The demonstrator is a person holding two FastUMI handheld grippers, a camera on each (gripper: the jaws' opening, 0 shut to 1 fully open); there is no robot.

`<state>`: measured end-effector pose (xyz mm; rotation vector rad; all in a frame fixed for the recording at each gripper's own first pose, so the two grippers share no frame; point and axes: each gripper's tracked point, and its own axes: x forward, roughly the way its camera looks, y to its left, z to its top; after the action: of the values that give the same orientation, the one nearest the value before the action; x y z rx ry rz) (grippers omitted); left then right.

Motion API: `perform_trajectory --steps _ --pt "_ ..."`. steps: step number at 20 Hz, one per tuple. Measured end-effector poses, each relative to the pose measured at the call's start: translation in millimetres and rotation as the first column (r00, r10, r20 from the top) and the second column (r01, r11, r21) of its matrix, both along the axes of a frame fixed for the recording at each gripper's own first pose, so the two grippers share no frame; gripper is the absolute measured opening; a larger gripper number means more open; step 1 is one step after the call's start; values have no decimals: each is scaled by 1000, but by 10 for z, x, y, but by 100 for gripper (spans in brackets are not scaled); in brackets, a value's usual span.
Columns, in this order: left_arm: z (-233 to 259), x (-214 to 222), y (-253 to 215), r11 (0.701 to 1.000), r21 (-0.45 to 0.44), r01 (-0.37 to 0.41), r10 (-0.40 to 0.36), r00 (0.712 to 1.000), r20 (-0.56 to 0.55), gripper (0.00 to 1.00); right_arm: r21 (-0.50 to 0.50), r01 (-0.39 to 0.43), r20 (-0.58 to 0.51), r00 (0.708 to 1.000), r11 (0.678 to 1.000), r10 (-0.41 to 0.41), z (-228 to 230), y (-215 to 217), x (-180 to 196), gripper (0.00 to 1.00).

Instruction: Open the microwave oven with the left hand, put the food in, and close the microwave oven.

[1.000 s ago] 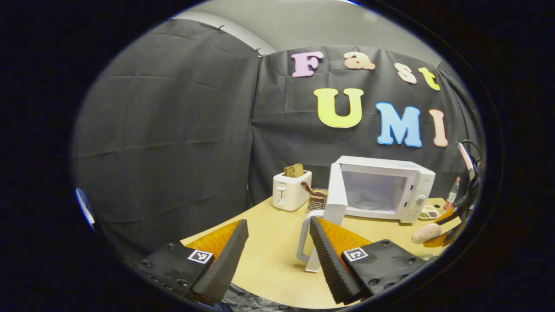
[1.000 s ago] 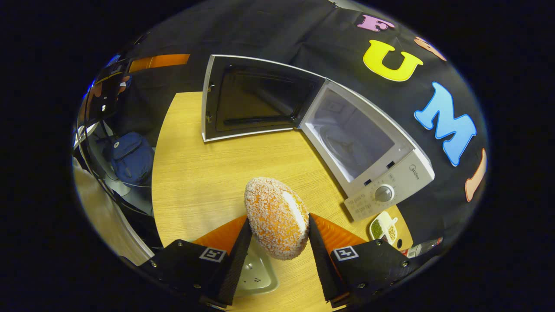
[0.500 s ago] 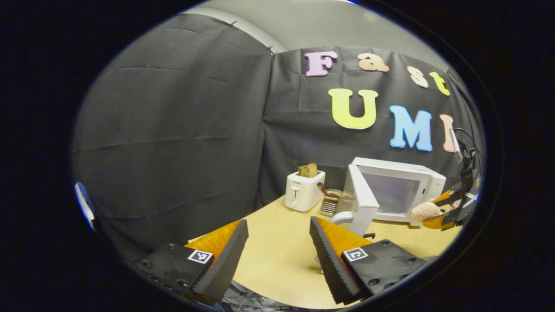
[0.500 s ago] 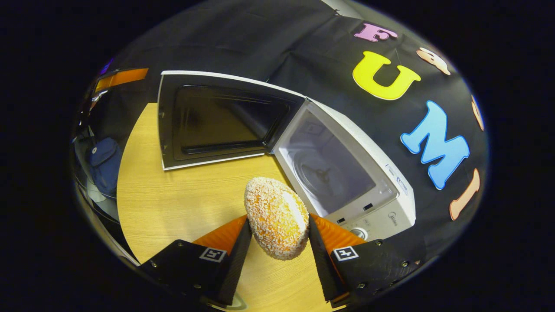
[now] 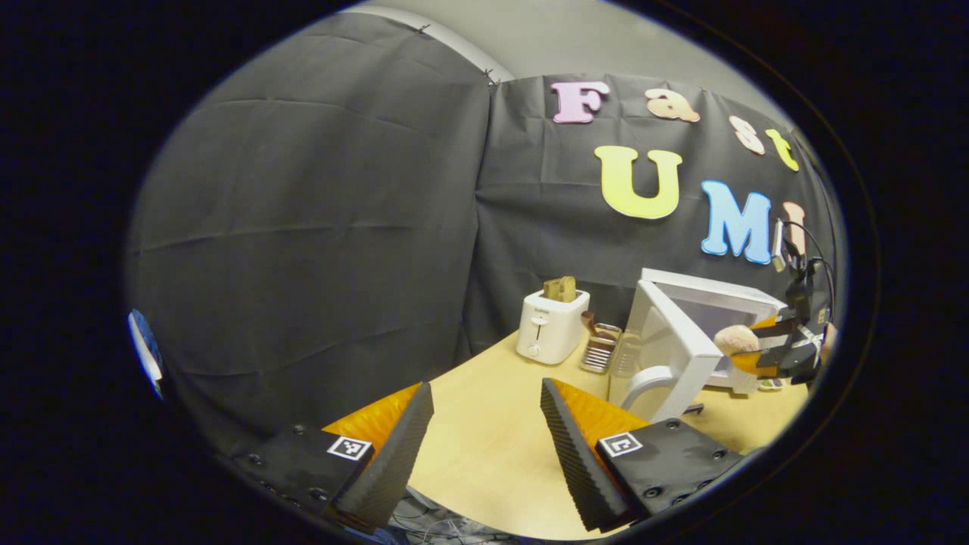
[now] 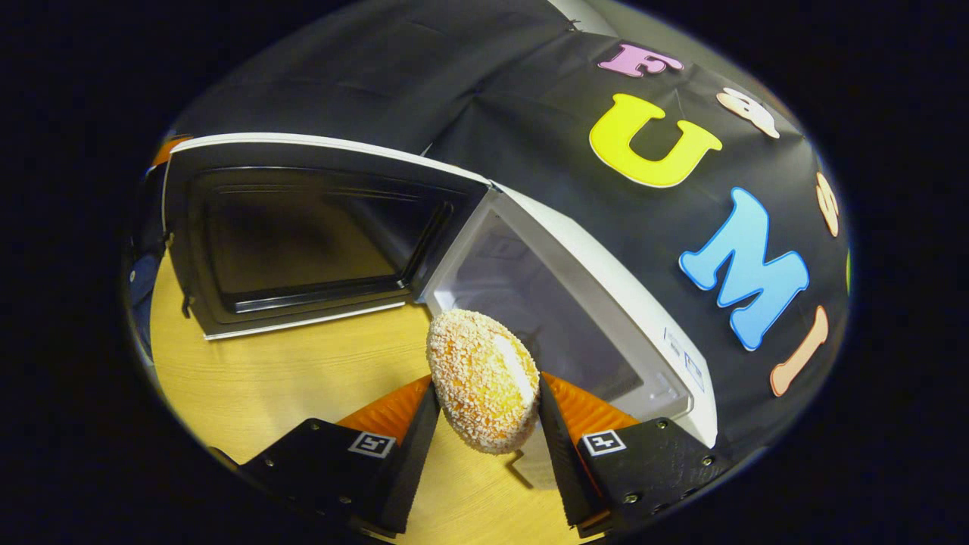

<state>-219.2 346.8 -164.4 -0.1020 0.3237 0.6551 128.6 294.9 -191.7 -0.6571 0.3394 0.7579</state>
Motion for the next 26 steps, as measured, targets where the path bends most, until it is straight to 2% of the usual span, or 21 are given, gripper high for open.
perform_trajectory --steps 2,5,8,10,11,13,20,22,24,25,26 --pt "-40 -7 61 1000 -4 -2 2 1000 -6 94 2 19 -1 1000 1000 -19 -110 113 159 75" --pt "-75 -6 166 1000 -4 -5 5 1000 -24 98 -13 41 6 999 999 -41 -264 244 381 75" --pt "-109 -31 217 1000 -21 -12 11 999 -33 96 -37 53 20 998 998 -52 -428 350 579 75" --pt "-165 -45 294 999 -26 -20 19 999 -46 94 -56 63 45 997 996 -60 -514 392 706 72" --pt "-193 -55 317 999 -27 -26 24 998 -54 94 -64 67 54 997 996 -63 -562 404 744 75" --pt "-226 -58 327 999 -36 -31 29 997 -65 96 -71 80 68 995 994 -75 -665 438 829 75" --pt "-309 -41 392 999 -38 -30 26 995 -97 94 -115 146 90 987 983 -136 -898 439 1152 75" --pt "-307 4 372 999 -36 -20 16 995 -96 94 -120 158 109 983 980 -145 -860 408 1166 81" --pt "-320 71 343 999 -34 -4 1 996 -92 96 -115 154 131 982 981 -138 -758 396 1132 93" --pt "-336 106 325 999 -36 5 -9 996 -90 94 -102 154 129 982 983 -140 -718 399 1110 97" --pt "-347 150 307 999 -39 15 -18 996 -89 94 -85 154 120 982 984 -143 -692 392 1053 97"
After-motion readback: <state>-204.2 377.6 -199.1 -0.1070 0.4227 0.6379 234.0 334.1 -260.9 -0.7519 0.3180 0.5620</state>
